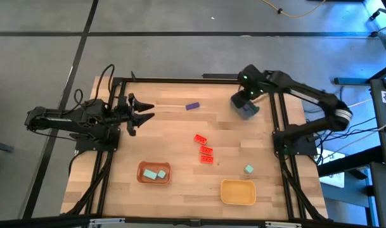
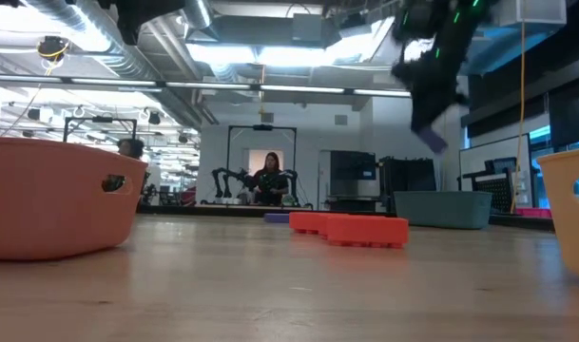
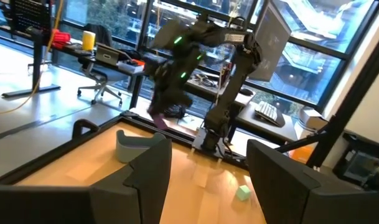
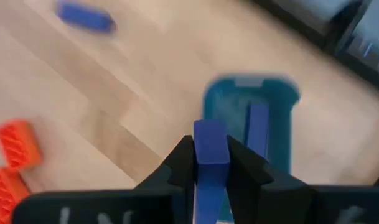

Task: Sort & place blocks by color
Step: Put the bottom violet block into the gray bin

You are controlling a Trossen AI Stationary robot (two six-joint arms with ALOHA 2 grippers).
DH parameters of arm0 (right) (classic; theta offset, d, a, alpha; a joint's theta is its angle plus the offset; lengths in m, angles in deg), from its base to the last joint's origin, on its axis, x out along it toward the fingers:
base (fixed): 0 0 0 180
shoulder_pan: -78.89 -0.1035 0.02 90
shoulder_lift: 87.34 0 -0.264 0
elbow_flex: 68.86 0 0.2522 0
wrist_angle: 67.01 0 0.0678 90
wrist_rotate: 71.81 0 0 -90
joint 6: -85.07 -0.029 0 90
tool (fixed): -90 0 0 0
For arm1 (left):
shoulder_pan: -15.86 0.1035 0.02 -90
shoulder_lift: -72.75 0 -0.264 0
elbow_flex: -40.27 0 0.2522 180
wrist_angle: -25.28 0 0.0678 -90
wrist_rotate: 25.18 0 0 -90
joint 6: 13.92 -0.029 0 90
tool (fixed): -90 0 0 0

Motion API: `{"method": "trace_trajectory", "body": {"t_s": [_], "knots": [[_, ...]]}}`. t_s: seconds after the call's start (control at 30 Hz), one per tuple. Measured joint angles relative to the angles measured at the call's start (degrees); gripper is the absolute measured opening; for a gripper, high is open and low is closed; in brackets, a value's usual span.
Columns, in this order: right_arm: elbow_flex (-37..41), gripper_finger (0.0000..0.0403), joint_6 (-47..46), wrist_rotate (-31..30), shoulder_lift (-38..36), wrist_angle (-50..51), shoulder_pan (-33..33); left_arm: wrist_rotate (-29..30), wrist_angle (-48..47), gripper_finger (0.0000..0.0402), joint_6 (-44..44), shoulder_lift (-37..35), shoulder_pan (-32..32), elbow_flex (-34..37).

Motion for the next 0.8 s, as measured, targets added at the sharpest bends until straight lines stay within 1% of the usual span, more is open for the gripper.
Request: {"method": "trace_trajectory", "body": {"t_s": [0.03,0.1,0.27,0.4,0.47,0.57,0.8], "knots": [[0.52,0.0058,0.52,2.11,1.95,0.00,1.59,0.39,0.00,0.0199,0.00,0.00,0.00,0.00],[0.78,0.0058,1.89,3.91,5.77,0.10,4.00,1.07,0.00,0.0199,-0.02,0.00,0.00,0.00],[0.78,0.0058,5.20,4.35,13.71,-0.30,6.65,2.18,0.00,0.0199,-0.02,0.00,0.00,0.00],[0.78,0.0058,6.12,4.20,18.49,-0.27,6.93,2.18,0.00,0.0199,-0.02,0.00,0.00,0.00],[0.78,0.0058,6.29,3.12,20.43,-0.27,6.91,2.18,0.00,0.0199,-0.07,0.00,0.00,0.00],[0.78,0.0058,6.38,3.07,22.79,-0.27,6.88,2.31,0.00,0.0199,-0.07,0.00,0.04,0.00],[0.78,0.0058,6.27,2.98,25.22,-0.42,6.88,3.79,0.00,0.0199,-0.11,0.00,0.04,0.00]]}}
